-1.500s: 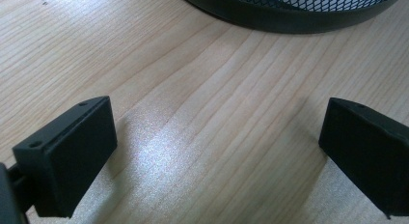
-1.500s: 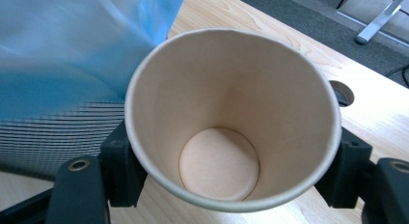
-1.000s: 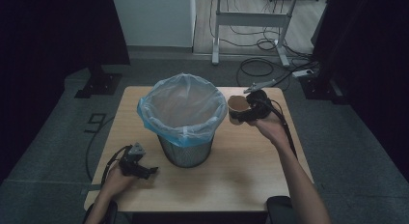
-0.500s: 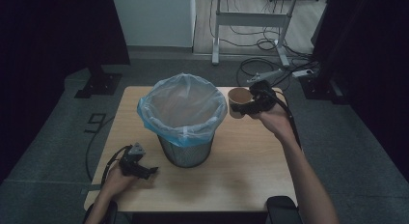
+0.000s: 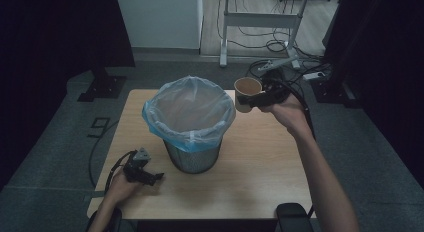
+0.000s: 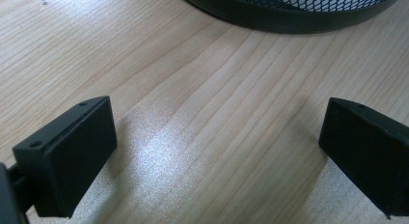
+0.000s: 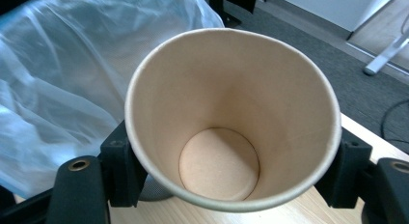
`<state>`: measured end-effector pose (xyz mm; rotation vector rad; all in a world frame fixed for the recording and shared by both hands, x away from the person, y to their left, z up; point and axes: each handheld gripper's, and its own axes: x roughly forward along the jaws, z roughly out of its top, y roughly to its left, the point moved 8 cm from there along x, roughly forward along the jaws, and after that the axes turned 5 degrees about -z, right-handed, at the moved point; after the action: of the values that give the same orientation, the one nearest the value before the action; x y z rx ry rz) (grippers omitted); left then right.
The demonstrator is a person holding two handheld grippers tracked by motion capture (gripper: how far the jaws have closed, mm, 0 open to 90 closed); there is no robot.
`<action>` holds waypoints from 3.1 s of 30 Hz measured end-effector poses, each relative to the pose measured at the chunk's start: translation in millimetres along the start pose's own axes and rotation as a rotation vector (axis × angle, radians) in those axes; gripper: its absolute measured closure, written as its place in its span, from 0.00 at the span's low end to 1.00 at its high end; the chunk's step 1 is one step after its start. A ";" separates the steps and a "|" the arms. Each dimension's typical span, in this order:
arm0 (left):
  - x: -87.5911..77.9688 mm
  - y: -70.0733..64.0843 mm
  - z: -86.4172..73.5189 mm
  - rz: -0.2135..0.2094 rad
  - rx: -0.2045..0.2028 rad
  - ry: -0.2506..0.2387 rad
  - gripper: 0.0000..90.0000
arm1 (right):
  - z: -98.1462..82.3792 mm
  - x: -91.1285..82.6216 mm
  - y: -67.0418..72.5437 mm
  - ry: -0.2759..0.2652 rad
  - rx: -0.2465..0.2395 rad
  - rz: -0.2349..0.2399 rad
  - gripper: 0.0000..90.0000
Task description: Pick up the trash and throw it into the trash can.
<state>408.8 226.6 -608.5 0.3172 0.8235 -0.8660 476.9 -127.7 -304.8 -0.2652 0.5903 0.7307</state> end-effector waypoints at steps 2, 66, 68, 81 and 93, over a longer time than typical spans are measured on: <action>0.0 0.0 0.0 0.000 0.000 0.000 0.00 | 6.4 -2.1 2.9 -0.004 -0.011 0.000 0.29; 0.0 0.0 0.0 0.000 0.000 0.000 0.00 | 26.1 96.3 83.9 0.078 -0.160 0.099 0.00; 0.0 0.0 0.0 0.000 0.000 0.000 0.00 | 25.7 92.6 80.1 0.068 -0.155 0.092 0.00; 0.0 0.0 0.0 0.000 0.001 0.000 0.00 | 15.5 69.1 57.0 0.026 -0.121 0.063 0.00; 0.0 0.0 0.0 0.000 0.000 0.000 0.00 | -1.1 49.3 36.7 0.005 -0.076 0.035 0.00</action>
<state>408.8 226.6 -608.5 0.3176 0.8232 -0.8662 480.3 -74.7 -335.7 -0.3281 0.5740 0.7871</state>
